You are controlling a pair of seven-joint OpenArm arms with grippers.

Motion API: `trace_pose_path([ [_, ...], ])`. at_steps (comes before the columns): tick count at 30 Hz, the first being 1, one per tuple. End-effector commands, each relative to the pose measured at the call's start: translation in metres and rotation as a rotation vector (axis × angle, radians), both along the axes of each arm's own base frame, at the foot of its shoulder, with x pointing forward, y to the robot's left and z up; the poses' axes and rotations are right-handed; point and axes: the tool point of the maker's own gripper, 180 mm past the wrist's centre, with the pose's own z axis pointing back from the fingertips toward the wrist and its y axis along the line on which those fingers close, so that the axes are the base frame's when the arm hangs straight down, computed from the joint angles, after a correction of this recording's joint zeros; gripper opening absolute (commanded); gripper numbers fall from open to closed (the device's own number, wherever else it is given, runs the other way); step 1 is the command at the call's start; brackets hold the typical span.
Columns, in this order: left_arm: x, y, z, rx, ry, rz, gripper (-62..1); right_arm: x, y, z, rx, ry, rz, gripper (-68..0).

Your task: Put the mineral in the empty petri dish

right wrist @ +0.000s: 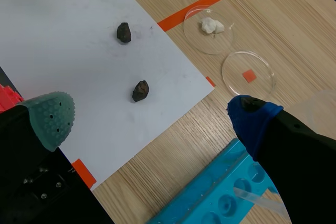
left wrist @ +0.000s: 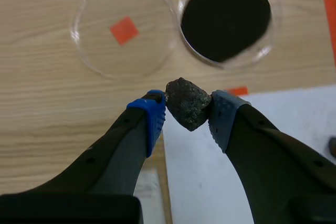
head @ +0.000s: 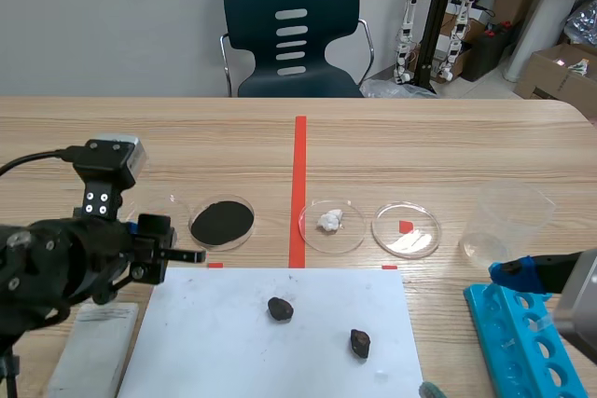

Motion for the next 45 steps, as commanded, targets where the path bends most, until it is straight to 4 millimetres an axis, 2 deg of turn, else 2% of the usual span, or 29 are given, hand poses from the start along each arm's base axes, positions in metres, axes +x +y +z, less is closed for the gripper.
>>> trace_pose_path([
  [1, 0.017, 0.000, 0.013, -0.018, -0.048, 0.022, -50.9, 0.003, 0.004, 0.009, 0.024, -0.024, 0.002, -6.7],
  [7, 0.052, 0.013, 0.009, -0.020, -0.035, 0.106, -50.9, 0.003, 0.004, 0.009, 0.024, -0.024, 0.002, -6.7],
  [15, 0.076, 0.021, -0.002, -0.024, 0.037, 0.160, -50.9, 0.003, 0.004, 0.009, 0.024, -0.024, 0.002, -6.7],
  [27, 0.082, 0.031, -0.022, -0.023, 0.177, 0.201, -50.9, 0.003, 0.004, 0.009, 0.024, -0.024, 0.002, -6.7],
  [33, 0.087, 0.028, -0.028, -0.030, 0.205, 0.210, -50.9, 0.003, 0.004, 0.009, 0.024, -0.024, 0.002, -6.7],
  [45, 0.090, 0.028, -0.032, -0.033, 0.220, 0.218, -49.6, 0.003, 0.004, 0.009, 0.024, -0.024, 0.002, -6.7],
])
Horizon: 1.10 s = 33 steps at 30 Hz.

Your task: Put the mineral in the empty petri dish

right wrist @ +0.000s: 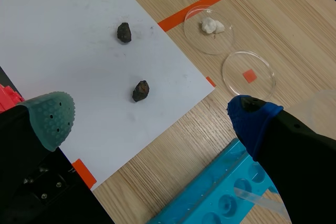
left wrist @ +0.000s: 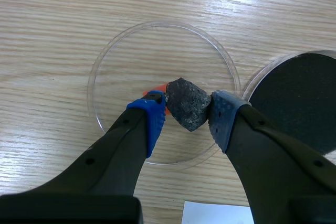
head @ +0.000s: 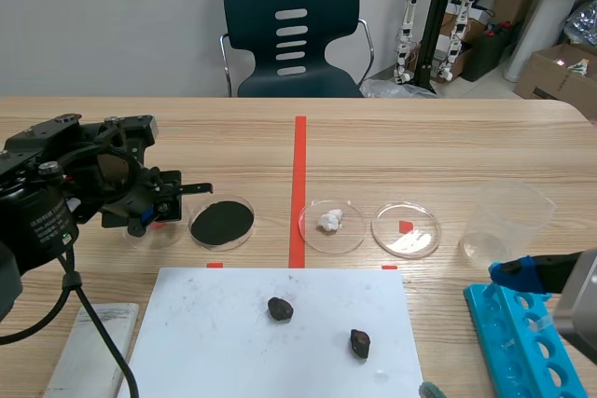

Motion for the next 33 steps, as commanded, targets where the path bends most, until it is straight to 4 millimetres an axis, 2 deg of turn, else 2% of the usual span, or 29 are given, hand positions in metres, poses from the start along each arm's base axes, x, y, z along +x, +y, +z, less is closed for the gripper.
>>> trace_pose_path([
  [1, 0.012, 0.001, 0.014, 0.002, -0.045, -0.001, -48.0, 0.003, 0.004, 0.009, 0.024, -0.024, 0.002, -6.7],
  [9, 0.013, 0.001, 0.015, 0.005, -0.047, -0.002, -31.0, 0.003, 0.004, 0.009, 0.024, -0.024, 0.002, -6.7],
  [14, 0.009, 0.004, 0.013, 0.008, -0.024, -0.001, -17.6, 0.003, 0.004, 0.009, 0.024, -0.024, 0.002, -6.7],
  [18, 0.008, 0.008, 0.020, 0.013, -0.031, -0.005, -5.6, 0.003, 0.004, 0.009, 0.024, -0.024, 0.002, -6.7],
  [20, 0.009, 0.007, 0.029, 0.016, -0.061, -0.015, -1.8, 0.003, 0.004, 0.009, 0.024, -0.024, 0.002, -6.7],
  [25, 0.008, 0.005, 0.045, 0.020, -0.116, -0.033, 0.4, 0.003, 0.004, 0.009, 0.024, -0.024, 0.002, -6.7],
  [33, 0.005, 0.006, 0.045, 0.022, -0.121, -0.029, 0.4, 0.003, 0.004, 0.009, 0.024, -0.024, 0.002, -6.7],
])
